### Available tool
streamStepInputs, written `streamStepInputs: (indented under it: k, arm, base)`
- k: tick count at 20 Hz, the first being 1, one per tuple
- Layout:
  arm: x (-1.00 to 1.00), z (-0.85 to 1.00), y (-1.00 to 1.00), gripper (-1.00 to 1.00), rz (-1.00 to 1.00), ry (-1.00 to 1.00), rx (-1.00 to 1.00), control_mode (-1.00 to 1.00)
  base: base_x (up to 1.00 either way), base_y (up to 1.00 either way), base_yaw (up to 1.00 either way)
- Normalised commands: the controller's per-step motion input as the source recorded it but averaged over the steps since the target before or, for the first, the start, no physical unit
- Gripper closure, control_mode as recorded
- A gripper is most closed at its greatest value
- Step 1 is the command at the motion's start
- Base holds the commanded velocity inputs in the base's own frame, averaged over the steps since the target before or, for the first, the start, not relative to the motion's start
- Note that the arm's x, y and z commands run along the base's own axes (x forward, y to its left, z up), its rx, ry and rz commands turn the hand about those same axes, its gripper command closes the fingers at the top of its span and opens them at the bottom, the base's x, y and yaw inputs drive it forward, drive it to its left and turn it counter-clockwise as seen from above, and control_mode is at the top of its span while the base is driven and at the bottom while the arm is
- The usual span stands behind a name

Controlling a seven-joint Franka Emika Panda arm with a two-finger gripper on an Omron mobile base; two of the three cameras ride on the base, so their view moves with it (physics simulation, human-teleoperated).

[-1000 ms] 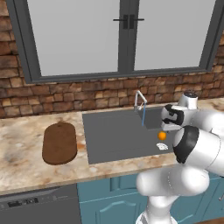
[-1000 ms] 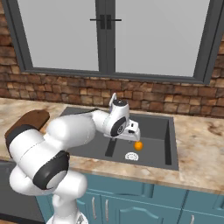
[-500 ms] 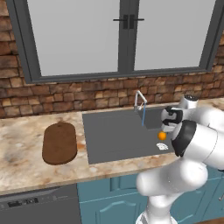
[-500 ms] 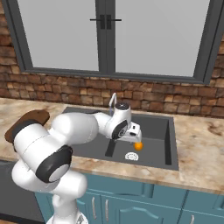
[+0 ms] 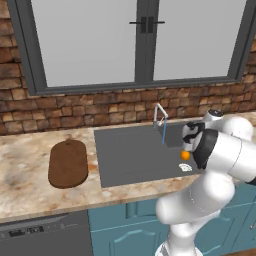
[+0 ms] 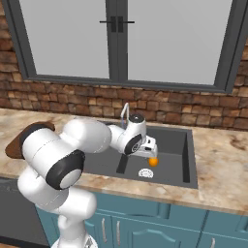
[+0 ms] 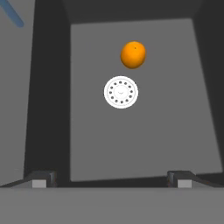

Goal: Pick the orange from the sink and place it on the cutting board to airdry. Then turn off the sink faucet.

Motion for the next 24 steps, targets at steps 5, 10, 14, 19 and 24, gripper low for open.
streamStepInputs:
  k: [5, 10, 14, 19, 24]
  arm:
    - [0.16, -0.1, -0.01, -1.0, 0.0, 0.0, 0.0, -1.0]
    - [0.15, -0.13, -0.05, -1.0, 0.0, 0.0, 0.0, -1.0]
    - [0.13, -0.13, -0.08, -1.0, 0.0, 0.0, 0.0, -1.0]
    - [0.15, -0.1, -0.08, -1.0, 0.0, 0.0, 0.0, -1.0]
    - [0.2, -0.07, -0.05, -1.0, 0.0, 0.0, 0.01, -1.0]
  base:
    - [0.0, 0.0, 0.0]
    - [0.0, 0.0, 0.0]
    - [0.0, 0.0, 0.0]
    - [0.0, 0.0, 0.0]
    - [0.0, 0.0, 0.0]
